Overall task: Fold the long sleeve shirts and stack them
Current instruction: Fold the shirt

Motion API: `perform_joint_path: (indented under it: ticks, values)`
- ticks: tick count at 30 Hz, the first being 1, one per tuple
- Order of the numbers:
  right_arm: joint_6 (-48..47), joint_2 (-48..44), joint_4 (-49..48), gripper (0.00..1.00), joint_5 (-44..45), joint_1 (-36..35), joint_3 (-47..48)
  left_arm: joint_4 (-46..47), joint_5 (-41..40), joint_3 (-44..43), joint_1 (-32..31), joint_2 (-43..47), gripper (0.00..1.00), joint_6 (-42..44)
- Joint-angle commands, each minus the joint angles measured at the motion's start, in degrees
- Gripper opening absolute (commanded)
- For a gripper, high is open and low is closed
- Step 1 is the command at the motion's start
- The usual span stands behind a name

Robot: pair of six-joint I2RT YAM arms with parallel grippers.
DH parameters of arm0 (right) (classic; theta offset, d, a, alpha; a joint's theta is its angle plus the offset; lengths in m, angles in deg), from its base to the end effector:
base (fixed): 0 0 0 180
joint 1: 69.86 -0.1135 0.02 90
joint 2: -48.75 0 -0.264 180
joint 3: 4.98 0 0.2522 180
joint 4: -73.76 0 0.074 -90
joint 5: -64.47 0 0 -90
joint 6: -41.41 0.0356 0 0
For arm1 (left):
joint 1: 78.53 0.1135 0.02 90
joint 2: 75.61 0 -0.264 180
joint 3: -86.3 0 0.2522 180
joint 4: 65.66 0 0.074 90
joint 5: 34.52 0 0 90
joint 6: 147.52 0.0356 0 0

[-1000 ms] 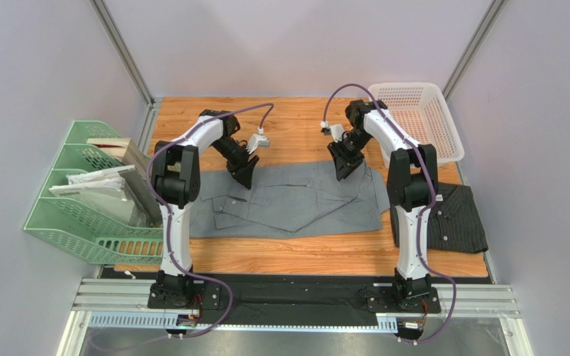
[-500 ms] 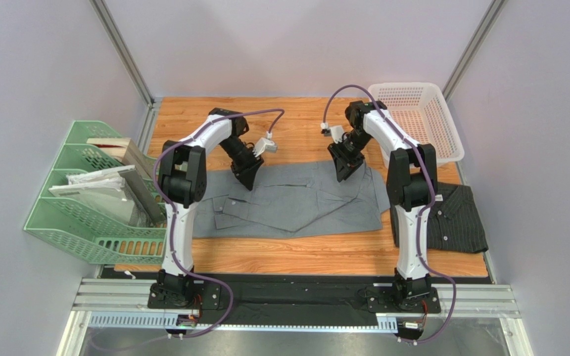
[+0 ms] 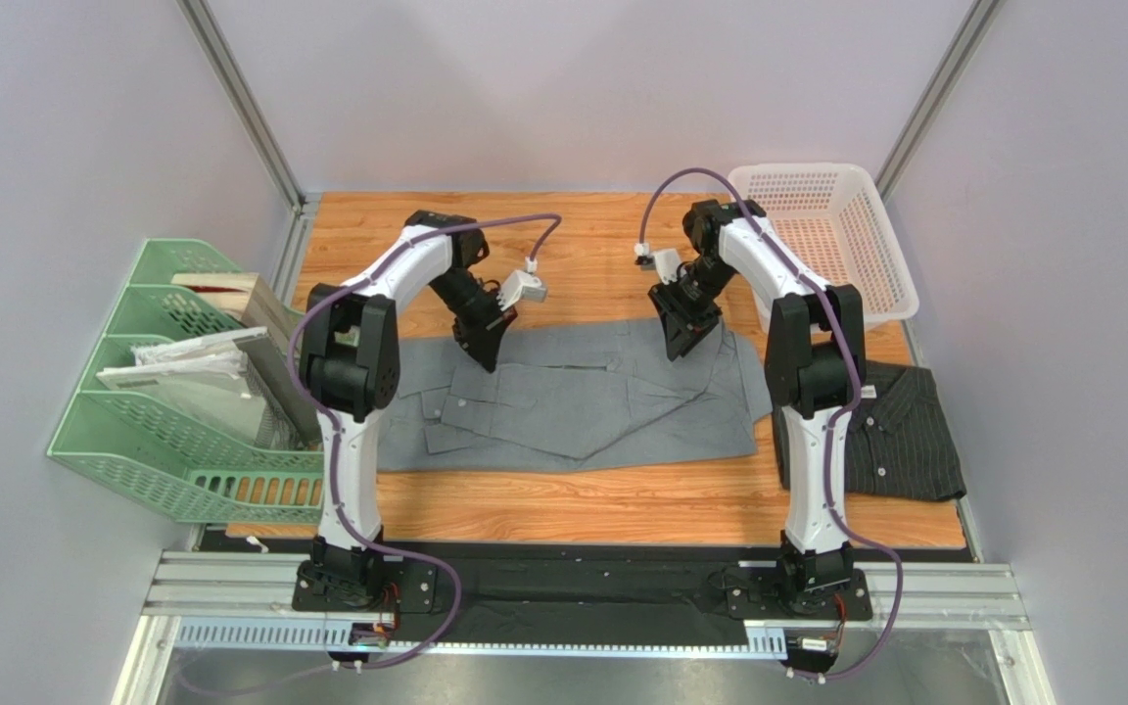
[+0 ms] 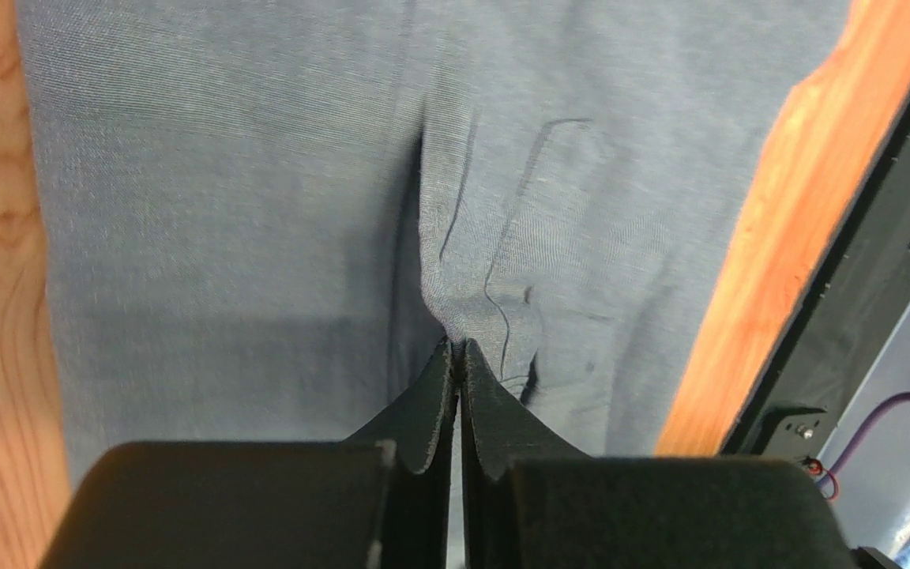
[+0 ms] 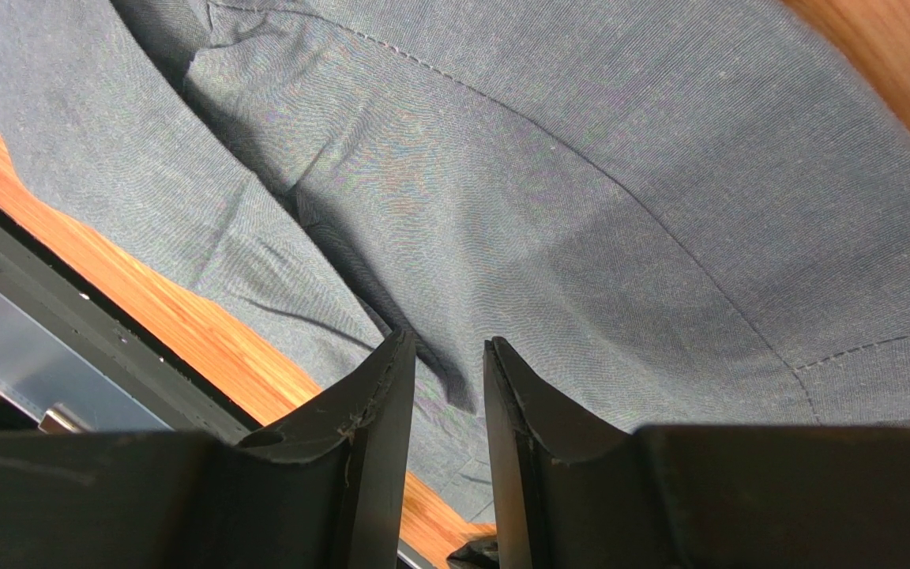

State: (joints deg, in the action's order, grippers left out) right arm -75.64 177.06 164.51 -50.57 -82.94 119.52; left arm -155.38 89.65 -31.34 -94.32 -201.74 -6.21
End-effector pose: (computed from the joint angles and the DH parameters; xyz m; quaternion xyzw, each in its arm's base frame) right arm 0.4124 0.1113 0.1980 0.3266 -0.9192 -0.2197 0.0122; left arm 0.3894 -0.1309 0.1871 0.5094 0.8062 -0.2999 0.0242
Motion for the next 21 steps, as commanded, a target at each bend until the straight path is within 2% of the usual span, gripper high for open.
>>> perform_joint_path:
  ticks: [1,6,12,17,18,19,21]
  values:
    - [-0.8,0.5,0.0,0.33,-0.2,-0.2,0.9,-4.5,4.5,1.9,-0.3,9.6,0.0,3.5]
    - [-0.7,0.4,-0.2,0.33,-0.1,-0.2,1.0,-3.2,4.4,3.9,1.3,13.1,0.0,1.9]
    - [-0.7,-0.3,-0.3,0.33,0.2,-0.2,0.8,-1.5,2.0,4.6,6.4,10.9,0.0,0.5]
    - [-0.7,-0.9,-0.4,0.33,0.3,-0.2,1.1,1.9,-2.1,6.0,7.1,8.1,0.02,-1.4]
    - [-0.7,-0.9,-0.4,0.32,0.4,-0.2,1.2,2.5,-2.4,6.1,7.2,7.8,0.1,-2.9]
    - [-0.7,-1.0,-0.4,0.32,0.5,-0.2,1.1,3.2,-2.4,6.0,7.2,7.4,0.26,-3.4]
    - [-0.8,-0.9,-0.4,0.29,1.1,-0.2,1.1,4.4,-1.9,6.0,7.2,7.5,0.35,-5.2]
